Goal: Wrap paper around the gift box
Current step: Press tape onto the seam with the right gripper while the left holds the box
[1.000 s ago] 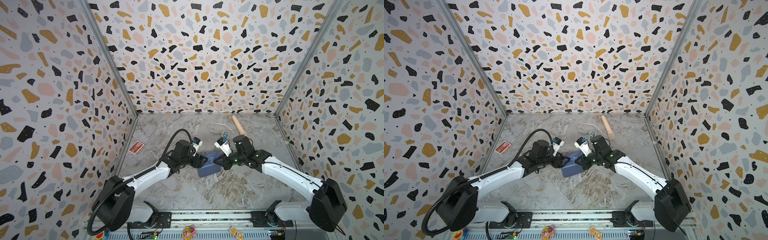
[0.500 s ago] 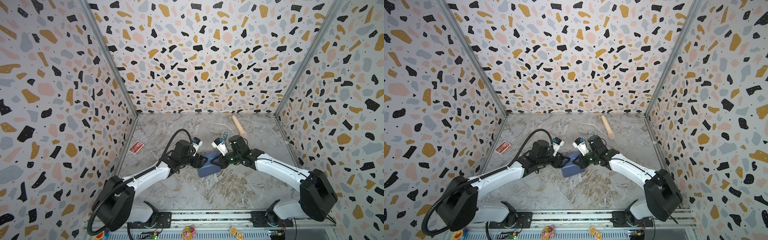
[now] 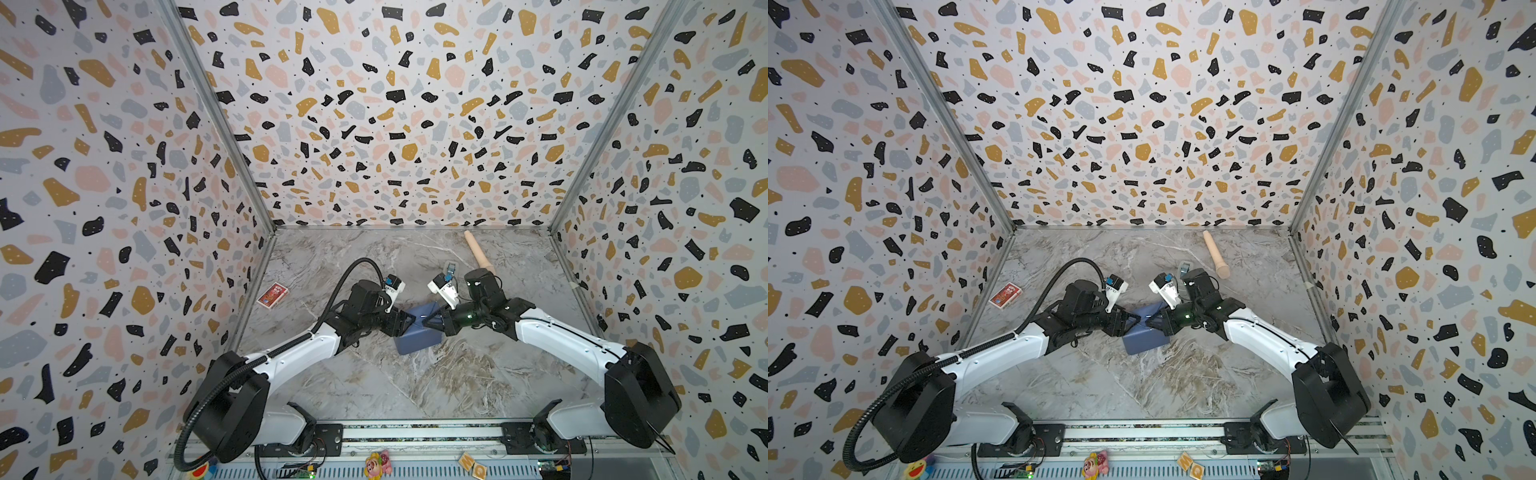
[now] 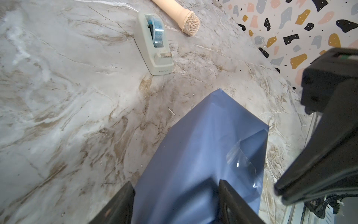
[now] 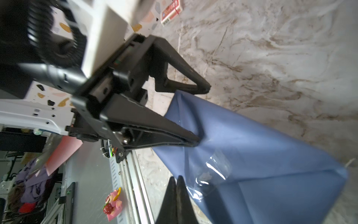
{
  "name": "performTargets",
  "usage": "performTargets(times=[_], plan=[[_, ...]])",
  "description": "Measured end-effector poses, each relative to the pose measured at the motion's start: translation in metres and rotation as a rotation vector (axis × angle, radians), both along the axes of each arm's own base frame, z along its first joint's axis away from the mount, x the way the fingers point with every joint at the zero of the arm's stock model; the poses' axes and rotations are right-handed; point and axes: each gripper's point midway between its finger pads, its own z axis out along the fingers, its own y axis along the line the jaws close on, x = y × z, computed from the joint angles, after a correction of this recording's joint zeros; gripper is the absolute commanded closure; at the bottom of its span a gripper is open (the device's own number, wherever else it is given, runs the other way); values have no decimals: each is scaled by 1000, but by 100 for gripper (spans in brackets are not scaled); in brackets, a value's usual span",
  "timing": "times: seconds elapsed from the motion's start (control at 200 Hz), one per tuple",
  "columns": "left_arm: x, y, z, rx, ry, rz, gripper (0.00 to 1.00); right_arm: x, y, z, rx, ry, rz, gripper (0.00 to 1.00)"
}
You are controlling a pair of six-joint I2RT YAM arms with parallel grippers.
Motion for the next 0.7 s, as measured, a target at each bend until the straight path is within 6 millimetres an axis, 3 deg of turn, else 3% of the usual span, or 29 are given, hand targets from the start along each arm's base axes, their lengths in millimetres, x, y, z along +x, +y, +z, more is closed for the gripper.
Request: performTargets(times=[0.165, 0.446, 0.701], plan=[[0, 0, 0, 0, 0, 0, 31, 12, 1, 4, 26, 20, -31, 100], [0, 0, 0, 0, 0, 0, 32, 29, 4, -28, -43, 86, -80, 100], [1, 1, -1, 4, -4, 8, 31, 41, 0, -32, -42, 107, -124, 100]])
